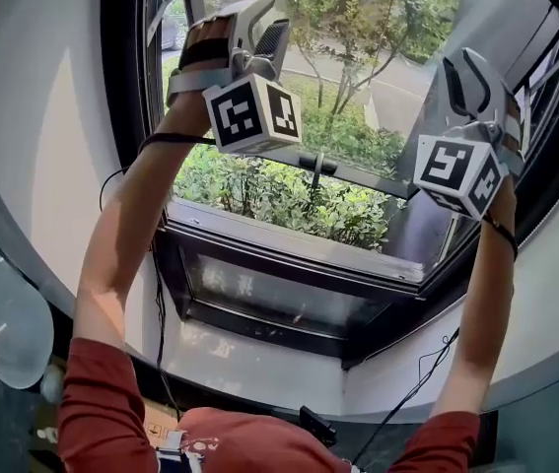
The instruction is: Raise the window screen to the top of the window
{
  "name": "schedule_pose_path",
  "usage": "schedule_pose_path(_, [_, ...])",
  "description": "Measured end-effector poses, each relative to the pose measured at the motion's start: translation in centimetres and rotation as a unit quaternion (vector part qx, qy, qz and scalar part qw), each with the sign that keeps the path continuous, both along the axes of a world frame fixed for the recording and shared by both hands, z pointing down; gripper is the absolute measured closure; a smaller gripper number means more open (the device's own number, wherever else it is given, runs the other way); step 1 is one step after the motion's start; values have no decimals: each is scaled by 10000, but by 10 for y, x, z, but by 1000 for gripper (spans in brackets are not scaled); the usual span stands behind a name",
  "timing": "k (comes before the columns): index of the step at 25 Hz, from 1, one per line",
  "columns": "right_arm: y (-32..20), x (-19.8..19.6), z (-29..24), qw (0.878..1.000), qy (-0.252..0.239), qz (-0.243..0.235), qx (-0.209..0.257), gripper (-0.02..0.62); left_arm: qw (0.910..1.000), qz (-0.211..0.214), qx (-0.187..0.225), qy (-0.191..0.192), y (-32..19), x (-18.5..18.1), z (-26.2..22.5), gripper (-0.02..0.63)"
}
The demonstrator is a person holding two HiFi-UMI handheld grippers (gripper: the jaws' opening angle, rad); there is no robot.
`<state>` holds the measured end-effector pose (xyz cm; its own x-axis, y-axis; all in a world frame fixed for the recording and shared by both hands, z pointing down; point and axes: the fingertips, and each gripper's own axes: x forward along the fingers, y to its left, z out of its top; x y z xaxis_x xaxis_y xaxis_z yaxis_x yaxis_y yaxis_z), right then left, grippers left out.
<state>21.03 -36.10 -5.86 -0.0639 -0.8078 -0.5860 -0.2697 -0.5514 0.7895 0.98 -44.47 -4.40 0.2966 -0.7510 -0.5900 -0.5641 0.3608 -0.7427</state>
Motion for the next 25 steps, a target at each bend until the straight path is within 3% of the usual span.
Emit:
schedule_pose_path(11, [14,-2,84,9962,-656,-511,-257,476,9917,822,-492,856,26,-9,75,457])
schedule_pose_path(25, [60,-21,149,9771,-1649,-1298,-367,476,9671,1558,-1168,1640,62,-5,164,457])
